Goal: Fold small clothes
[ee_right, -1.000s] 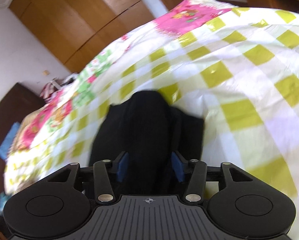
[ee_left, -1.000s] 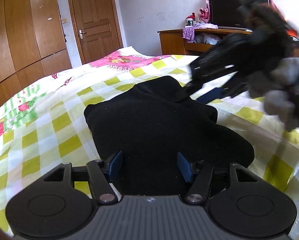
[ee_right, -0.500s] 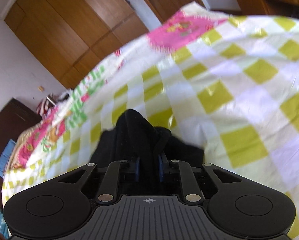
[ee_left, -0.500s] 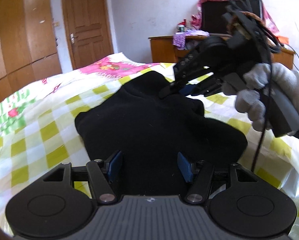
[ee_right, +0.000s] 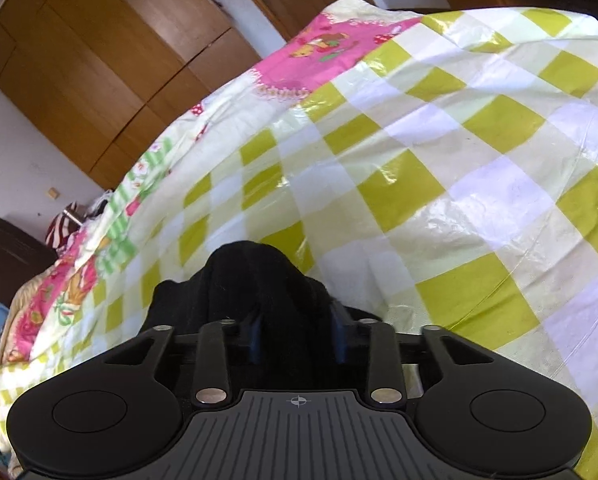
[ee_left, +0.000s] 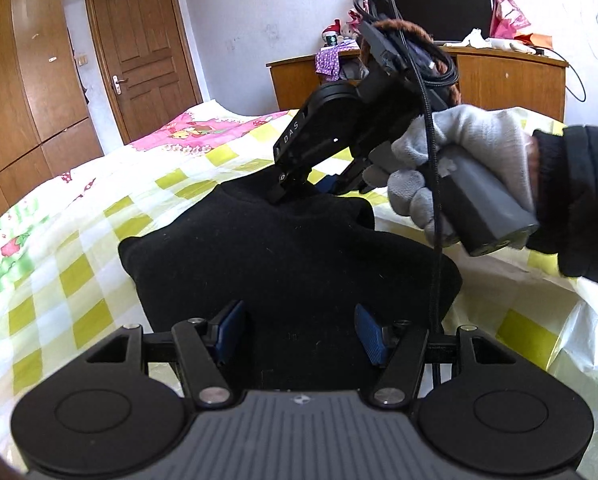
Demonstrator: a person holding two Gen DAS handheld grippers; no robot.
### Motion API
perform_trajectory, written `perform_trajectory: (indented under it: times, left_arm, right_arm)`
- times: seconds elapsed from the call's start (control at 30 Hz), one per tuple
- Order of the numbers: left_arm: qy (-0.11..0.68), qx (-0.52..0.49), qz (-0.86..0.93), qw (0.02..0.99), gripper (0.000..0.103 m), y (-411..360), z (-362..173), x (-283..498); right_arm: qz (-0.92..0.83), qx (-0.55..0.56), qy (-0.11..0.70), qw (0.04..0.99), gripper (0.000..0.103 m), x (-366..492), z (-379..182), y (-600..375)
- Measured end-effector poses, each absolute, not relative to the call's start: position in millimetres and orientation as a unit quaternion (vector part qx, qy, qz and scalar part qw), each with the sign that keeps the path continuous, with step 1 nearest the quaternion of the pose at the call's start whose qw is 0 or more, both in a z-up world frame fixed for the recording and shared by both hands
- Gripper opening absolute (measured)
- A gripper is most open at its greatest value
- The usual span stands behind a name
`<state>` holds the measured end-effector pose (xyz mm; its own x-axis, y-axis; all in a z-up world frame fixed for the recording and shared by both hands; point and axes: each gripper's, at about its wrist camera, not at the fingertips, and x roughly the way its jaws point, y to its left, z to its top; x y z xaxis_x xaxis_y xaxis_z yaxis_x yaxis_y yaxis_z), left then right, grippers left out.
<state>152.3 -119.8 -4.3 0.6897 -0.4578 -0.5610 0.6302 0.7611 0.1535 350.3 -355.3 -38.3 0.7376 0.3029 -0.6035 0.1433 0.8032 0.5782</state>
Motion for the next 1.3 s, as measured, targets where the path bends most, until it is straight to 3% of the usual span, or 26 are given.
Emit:
perform_trajectory:
  times: [0.17,0.3,0.43,0.63,0.67,0.7,0.8,0.9,1.0,1.07,1.13,1.23,1.3]
  left_arm:
    - [0.258,0.174,-0.303,0.901,0.072,-121.8,-8.5,152.1]
    - [0.263,0.169,-0.304,0.9,0.072,-120.9,-8.0,152.3]
    - [0.262,0.169,-0.306,0.9,0.072,-121.7,-8.4,151.7]
    - [0.26,0.182,-0.31,0.896,0.072,-125.4,-13.1,150.4]
    - [0.26,0.184,-0.309,0.896,0.072,-126.2,-13.9,150.5]
    - [0.259,0.187,-0.308,0.896,0.072,-126.3,-14.2,149.9]
    - [0.263,0.183,-0.309,0.896,0.072,-125.3,-12.5,150.4]
    - [0.264,0.181,-0.308,0.896,0.072,-124.8,-9.6,150.7]
    - [0.267,0.174,-0.309,0.896,0.072,-123.7,-7.7,149.6]
    - [0.27,0.172,-0.307,0.896,0.072,-123.8,-8.7,149.0]
    - [0.27,0.175,-0.305,0.896,0.072,-124.4,-8.9,147.9]
    - [0.276,0.169,-0.305,0.895,0.072,-118.6,-4.5,147.5]
    - [0.274,0.154,-0.3,0.901,0.072,-107.9,1.5,143.6]
  right_arm:
    - [0.037,0.362,0.358,0.86,0.03,349.9,-45.8,-367.3]
    - [0.043,0.301,0.346,0.887,0.037,353.6,-22.3,-349.7]
    - [0.047,0.315,0.354,0.879,0.021,362.9,-22.9,-357.9]
    - [0.046,0.359,0.311,0.879,0.008,361.4,-14.2,-381.8]
    - [0.027,0.353,0.318,0.88,0.001,366.2,-17.1,-385.2]
    - [0.008,0.341,0.33,0.88,0.001,370.0,-20.4,-387.1]
    - [0.022,0.311,0.324,0.893,0.009,353.6,-10.3,-382.2]
    - [0.066,0.283,0.316,0.903,0.009,316.5,10.3,-373.3]
    - [0.101,0.259,0.347,0.895,0.026,278.0,14.7,-358.2]
    - [0.118,0.242,0.376,0.887,0.047,259.9,7.9,-346.1]
    - [0.127,0.245,0.399,0.875,0.046,247.6,-3.6,-336.0]
    - [0.12,0.224,0.429,0.867,0.015,240.8,-21.8,-325.5]
    - [0.124,0.246,0.429,0.86,0.008,234.2,-27.3,-333.0]
